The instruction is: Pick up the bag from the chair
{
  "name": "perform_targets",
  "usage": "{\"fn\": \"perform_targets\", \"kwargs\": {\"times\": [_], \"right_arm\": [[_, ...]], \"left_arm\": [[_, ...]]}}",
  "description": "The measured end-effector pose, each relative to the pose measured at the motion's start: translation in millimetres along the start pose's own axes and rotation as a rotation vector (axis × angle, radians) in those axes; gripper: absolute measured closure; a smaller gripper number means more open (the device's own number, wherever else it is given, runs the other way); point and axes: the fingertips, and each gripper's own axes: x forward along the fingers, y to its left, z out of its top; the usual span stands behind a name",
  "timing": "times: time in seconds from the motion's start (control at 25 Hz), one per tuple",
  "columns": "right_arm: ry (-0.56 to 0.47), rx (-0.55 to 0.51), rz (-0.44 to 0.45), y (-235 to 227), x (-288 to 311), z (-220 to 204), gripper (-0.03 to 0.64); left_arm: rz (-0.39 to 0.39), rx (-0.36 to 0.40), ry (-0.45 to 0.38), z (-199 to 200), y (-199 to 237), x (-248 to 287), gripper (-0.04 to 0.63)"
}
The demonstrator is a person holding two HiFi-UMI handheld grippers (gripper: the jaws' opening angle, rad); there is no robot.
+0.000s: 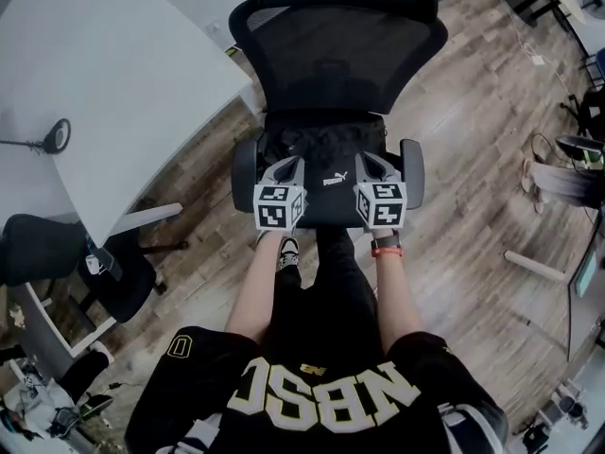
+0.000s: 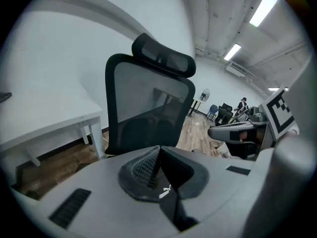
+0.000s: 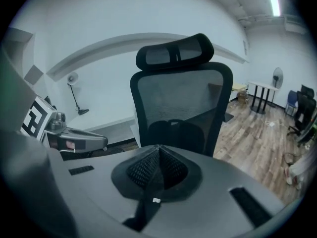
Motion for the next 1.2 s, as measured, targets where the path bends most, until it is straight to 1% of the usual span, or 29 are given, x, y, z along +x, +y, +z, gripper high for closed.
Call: {"fn": "perform_targets", "kwargs": {"times": [0.2,0.36,0.4,0.44,0.48,0.52,0.64,0.8,0.88,0.96,1.0,1.08,1.2], "right_arm": [[0.062,-0.006,0.02,-26,49,-17,0.607],[0.124,-0.023,0.042,-45,83,-38,0.607],[0.137,-0.026,0.045,-50,91,-43,0.607],[0.152,-0.029,0.047,-55,98,-49,0.607],[0.168,-0.032,0.051,-60,106,-55,0.606],[0.183,-0.036,0.055,-63,114,-61,0.583],[0.218,-0.042,0.069,-70,138,-76,0.558],[0.265,-0.033,0.079,-81,163,-102,0.488],[0.283,-0.02,0.076,-88,175,-115,0.411],[0.289,-0.01,0.076,-92,188,-126,0.314],[0.292,-0.007,0.077,-95,193,-133,0.297],[0.31,-0.005,0.072,-105,199,-149,0.268],[0.336,0.001,0.026,-125,206,-173,0.241]], "left_arm": [[0.078,-0.033,0.083,-26,32,41,0.587],[0.112,-0.069,0.127,-43,49,69,0.58],[0.113,-0.079,0.137,-47,52,75,0.569],[0.112,-0.091,0.148,-52,56,81,0.539],[0.11,-0.104,0.16,-57,60,86,0.485],[0.108,-0.114,0.173,-62,65,91,0.464],[0.108,-0.136,0.209,-77,78,104,0.42],[0.105,-0.151,0.239,-98,88,122,0.358],[0.105,-0.146,0.254,-108,94,133,0.324],[0.121,-0.141,0.271,-118,103,143,0.298],[0.139,-0.14,0.279,-124,108,147,0.275],[0.172,-0.156,0.29,-140,116,157,0.25],[0.201,-0.194,0.296,-163,125,169,0.209]]}}
